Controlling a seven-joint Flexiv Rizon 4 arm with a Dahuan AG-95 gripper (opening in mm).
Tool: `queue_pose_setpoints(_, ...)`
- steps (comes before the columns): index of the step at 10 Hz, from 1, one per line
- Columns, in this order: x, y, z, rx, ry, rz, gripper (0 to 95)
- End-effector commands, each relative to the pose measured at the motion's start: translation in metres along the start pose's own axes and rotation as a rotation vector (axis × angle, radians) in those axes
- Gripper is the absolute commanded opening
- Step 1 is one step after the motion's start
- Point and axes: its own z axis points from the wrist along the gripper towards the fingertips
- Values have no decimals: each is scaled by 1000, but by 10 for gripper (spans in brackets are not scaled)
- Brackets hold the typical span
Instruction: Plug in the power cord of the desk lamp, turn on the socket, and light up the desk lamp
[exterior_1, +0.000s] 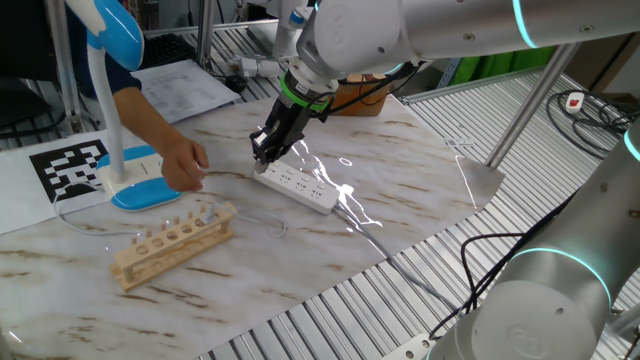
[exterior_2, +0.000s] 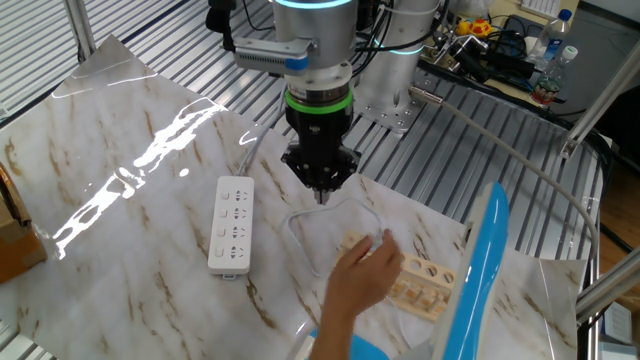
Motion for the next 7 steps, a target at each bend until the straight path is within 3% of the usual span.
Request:
queue_pose_setpoints(1,1,1,0,10,-26,-4,0)
queue_pose_setpoints(2,3,1,-1,22,-21,-5,0)
queue_pose_setpoints(5,6,11,-11,135,47,-17,0)
queue_pose_setpoints(7,4,17,-9,210,115,110,0)
